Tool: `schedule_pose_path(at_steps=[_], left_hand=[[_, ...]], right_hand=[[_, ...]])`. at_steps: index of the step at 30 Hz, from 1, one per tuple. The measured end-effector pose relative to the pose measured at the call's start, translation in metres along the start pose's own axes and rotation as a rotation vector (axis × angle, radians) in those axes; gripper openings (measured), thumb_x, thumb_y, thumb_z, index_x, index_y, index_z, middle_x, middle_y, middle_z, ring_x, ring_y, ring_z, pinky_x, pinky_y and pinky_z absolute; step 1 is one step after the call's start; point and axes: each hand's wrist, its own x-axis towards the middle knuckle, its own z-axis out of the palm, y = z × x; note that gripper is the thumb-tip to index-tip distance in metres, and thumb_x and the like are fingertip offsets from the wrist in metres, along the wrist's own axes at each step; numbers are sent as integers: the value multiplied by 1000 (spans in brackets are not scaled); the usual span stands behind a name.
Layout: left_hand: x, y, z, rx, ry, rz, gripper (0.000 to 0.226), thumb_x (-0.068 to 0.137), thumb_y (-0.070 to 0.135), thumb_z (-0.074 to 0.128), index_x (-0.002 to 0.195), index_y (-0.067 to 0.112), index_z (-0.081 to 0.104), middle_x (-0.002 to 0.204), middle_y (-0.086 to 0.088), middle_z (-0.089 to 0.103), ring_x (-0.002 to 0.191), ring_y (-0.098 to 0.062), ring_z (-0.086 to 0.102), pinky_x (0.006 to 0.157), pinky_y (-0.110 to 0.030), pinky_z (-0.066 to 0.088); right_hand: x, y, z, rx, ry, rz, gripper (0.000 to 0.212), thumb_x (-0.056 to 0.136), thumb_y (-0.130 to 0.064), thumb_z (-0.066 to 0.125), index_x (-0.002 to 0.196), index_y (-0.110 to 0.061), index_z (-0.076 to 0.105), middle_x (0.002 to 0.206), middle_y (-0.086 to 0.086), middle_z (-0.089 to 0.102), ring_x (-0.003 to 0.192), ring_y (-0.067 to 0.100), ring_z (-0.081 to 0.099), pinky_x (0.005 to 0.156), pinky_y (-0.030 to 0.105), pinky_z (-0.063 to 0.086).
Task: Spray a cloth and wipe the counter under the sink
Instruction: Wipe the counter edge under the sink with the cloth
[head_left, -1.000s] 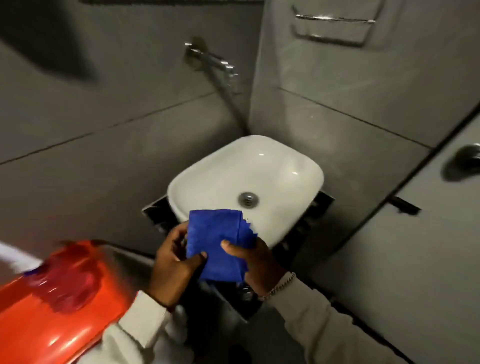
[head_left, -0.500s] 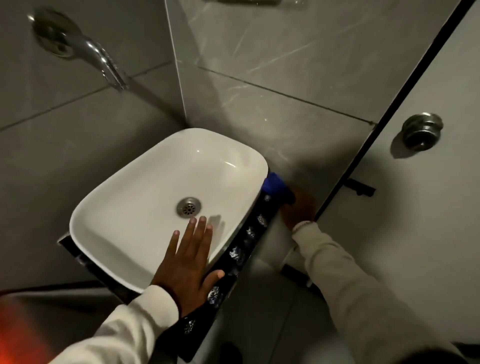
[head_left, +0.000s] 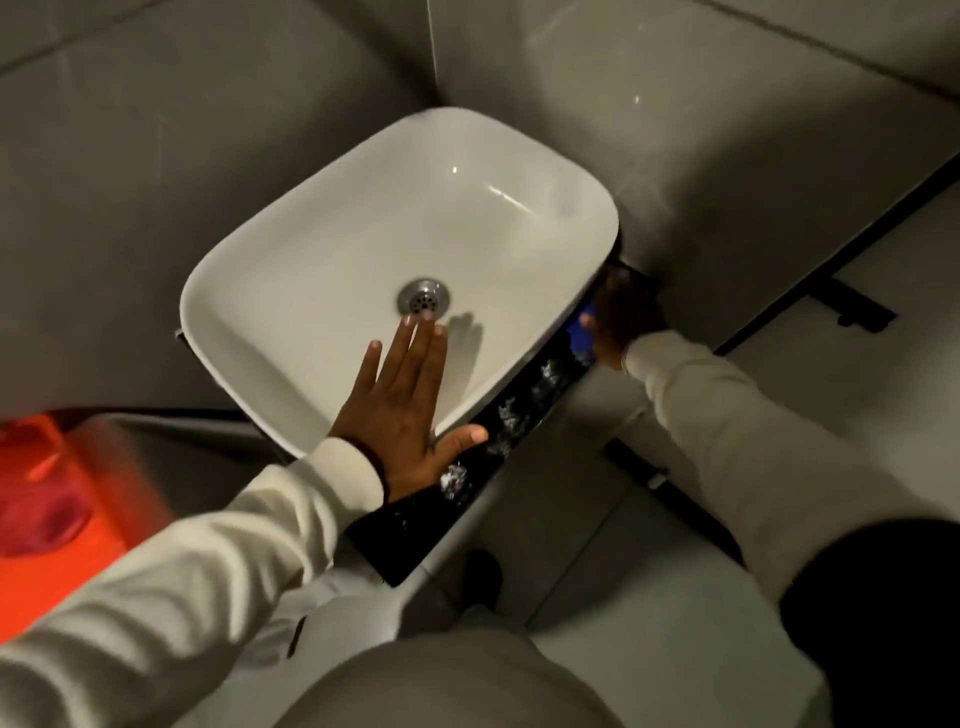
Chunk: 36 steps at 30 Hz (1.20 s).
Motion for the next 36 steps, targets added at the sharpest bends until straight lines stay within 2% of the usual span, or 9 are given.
schedule_pose_path(at_steps=[3, 7, 15, 18, 21, 24, 27, 33, 36], left_hand=[[-1, 1, 2, -8, -3, -26, 106, 71, 82, -3, 148, 9, -12, 159, -11, -15, 145, -24, -19, 120, -52, 0], [-1, 0, 0, -8, -8, -32, 106, 72, 81, -1, 148, 7, -11, 159, -13, -14, 146, -26, -16, 119, -53, 0], [-1, 1, 1, -25, 6, -32, 106, 71, 81, -3, 147, 8, -13, 159, -12, -15, 146, -25, -17, 120, -51, -1], [-1, 1, 1, -21, -4, -40, 106, 71, 81, -4, 147, 8, -13, 159, -12, -17, 146, -25, -18, 120, -51, -1], [-1, 1, 0, -40, -5, -53, 106, 72, 81, -3, 148, 8, -13, 158, -12, -18, 145, -25, -19, 119, -53, -1], [-1, 1, 0, -61, 21, -68, 106, 72, 81, -3, 148, 7, -12, 158, -12, -17, 146, -26, -18, 119, -53, -1], [-1, 1, 0, -62, 12, -67, 107, 71, 81, -4, 147, 7, -13, 158, -12, -18, 145, -27, -19, 119, -54, 0], [-2, 1, -1, -59, 12, -65, 106, 71, 81, -4, 148, 8, -13, 158, -11, -19, 145, -25, -20, 119, -52, -2], [-3, 2, -1, -68, 16, -69, 105, 71, 81, -5, 148, 8, -13, 158, -10, -19, 145, -25, -20, 119, -52, -3]], right_hand=[[10, -10, -12, -45, 80, 69, 69, 92, -28, 51, 144, 4, 19, 153, 24, 23, 140, 37, 22, 117, 43, 16], [-5, -25, 6, -16, 42, 124, 75, 91, -33, 52, 145, 4, 16, 156, 22, 15, 144, 35, 13, 120, 45, 7], [-30, -24, 18, -60, 146, 60, 52, 96, -38, 37, 134, -4, 42, 144, 20, 42, 133, 37, 36, 108, 55, 31], [-8, -16, 14, -53, 77, 74, 52, 97, -29, 35, 141, -2, 31, 154, 16, 28, 144, 32, 17, 114, 57, 18], [-27, -40, 34, 96, 202, 181, 52, 97, -23, 36, 143, -1, 26, 154, 17, 26, 143, 33, 20, 113, 57, 21], [-82, -78, 61, 234, 358, 259, 61, 94, -39, 37, 145, -7, 27, 154, 17, 27, 141, 34, 25, 112, 58, 17], [-108, -90, 78, 248, 322, 230, 64, 93, -47, 33, 147, -14, 24, 157, 14, 19, 144, 33, 17, 114, 56, 7], [-40, -42, 44, 63, 255, 167, 62, 94, -32, 42, 145, -3, 21, 157, 18, 18, 145, 34, 12, 113, 58, 12], [-50, -49, 51, 138, 329, 120, 53, 93, -27, 43, 138, 0, 36, 149, 22, 36, 139, 38, 29, 110, 57, 28]])
